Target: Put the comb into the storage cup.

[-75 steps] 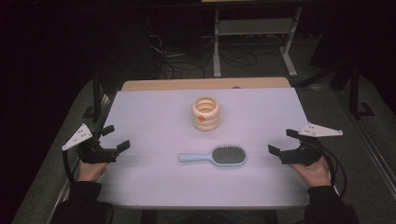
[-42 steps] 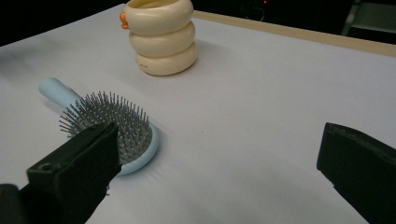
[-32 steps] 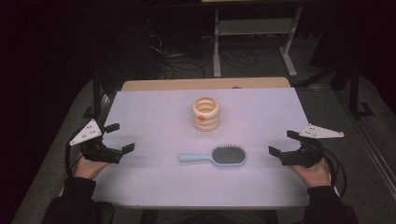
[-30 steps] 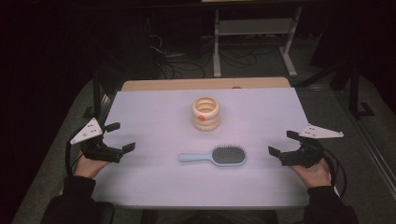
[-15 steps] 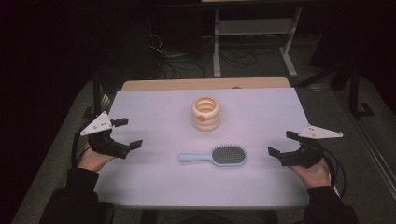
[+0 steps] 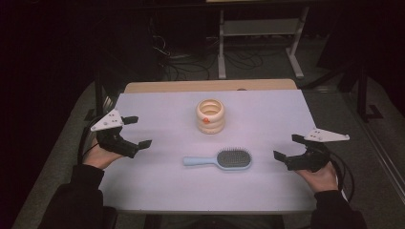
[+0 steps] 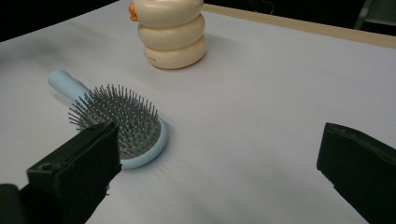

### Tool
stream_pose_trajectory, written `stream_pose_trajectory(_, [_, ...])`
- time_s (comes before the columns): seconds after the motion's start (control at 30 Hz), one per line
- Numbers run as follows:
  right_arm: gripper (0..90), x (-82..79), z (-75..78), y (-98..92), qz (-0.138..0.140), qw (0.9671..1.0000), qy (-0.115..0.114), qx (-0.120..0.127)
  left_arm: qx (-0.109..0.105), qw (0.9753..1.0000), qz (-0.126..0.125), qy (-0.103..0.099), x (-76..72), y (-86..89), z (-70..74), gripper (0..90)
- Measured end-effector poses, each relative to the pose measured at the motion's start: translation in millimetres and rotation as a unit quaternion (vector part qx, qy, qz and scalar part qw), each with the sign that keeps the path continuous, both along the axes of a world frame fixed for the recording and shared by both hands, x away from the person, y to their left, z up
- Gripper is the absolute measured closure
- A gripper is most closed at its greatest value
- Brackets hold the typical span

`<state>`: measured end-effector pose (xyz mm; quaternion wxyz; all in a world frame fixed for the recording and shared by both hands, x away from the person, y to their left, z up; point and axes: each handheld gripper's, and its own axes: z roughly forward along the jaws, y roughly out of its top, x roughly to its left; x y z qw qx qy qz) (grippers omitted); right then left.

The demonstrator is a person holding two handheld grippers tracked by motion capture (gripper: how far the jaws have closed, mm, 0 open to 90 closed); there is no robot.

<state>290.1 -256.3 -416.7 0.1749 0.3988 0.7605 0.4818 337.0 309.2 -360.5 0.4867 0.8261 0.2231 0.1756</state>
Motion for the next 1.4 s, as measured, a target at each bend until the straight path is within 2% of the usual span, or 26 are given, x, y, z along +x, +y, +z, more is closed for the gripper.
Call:
stream_pose_trajectory(0.13, [0.0,-0.1,0.0,0.0,0.001,1.0,0.001,0.0,0.016,0.9998,-0.008,0.001,4.3,-7.9,2.3,0.0])
stream_pose_trajectory(0.53, [0.0,-0.1,-0.1,0.6,0.005,1.0,0.001,0.0,0.037,0.9984,-0.042,0.007,14.1,-35.2,11.8,0.0])
stream_pose_trajectory(0.8, [0.0,-0.4,0.1,0.9,0.007,1.0,0.0,-0.001,0.058,0.9965,-0.057,0.018,20.8,-48.9,8.7,0.0])
stream_pose_trajectory(1.4, [0.0,-1.3,0.6,1.9,0.011,0.9999,-0.001,0.0,0.074,0.9931,-0.087,0.027,26.7,-73.8,11.5,0.0])
